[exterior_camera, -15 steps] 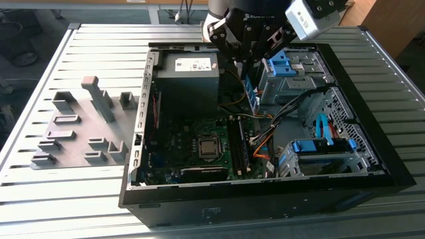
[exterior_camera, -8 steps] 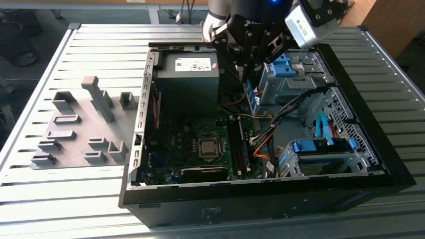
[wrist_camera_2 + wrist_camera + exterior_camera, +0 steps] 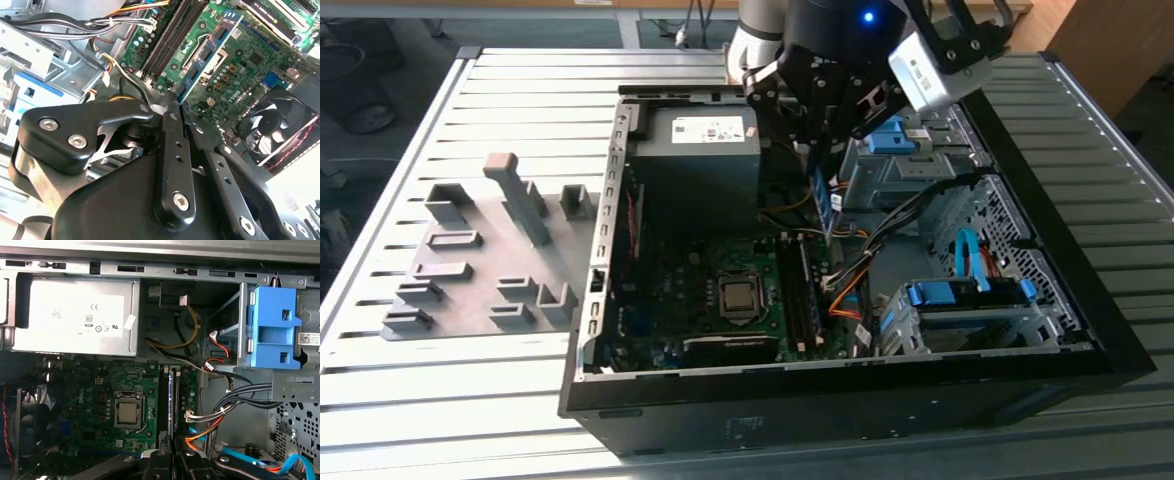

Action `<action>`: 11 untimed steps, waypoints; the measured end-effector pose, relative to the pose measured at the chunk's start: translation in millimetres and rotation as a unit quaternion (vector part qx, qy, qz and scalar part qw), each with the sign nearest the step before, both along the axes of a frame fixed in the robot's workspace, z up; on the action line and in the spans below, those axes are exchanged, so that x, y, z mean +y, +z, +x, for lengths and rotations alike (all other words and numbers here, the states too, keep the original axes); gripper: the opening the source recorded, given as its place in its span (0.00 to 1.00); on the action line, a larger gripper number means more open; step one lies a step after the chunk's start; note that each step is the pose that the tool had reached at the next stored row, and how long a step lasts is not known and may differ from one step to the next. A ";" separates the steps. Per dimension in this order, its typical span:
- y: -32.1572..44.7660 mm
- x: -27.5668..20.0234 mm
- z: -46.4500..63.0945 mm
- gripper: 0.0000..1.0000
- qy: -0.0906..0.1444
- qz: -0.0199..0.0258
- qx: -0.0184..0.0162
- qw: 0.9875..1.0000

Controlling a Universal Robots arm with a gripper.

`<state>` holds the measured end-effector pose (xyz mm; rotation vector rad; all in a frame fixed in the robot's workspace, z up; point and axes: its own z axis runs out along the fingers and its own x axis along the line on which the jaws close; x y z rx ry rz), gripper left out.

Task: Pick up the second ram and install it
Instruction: 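Insert the second ram into the second slot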

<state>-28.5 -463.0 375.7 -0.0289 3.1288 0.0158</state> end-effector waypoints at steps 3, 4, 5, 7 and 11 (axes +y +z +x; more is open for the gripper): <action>-1.5 -0.5 0.1 0.14 -0.002 0.000 0.000 1.000; -1.4 -0.5 0.1 0.14 -0.002 0.000 0.000 1.000; -1.6 -0.5 0.2 0.14 -0.002 0.000 0.000 1.000; -1.6 -0.5 0.2 0.14 -0.002 0.000 0.000 1.000; -1.6 -0.5 0.2 0.14 -0.002 0.000 0.000 1.000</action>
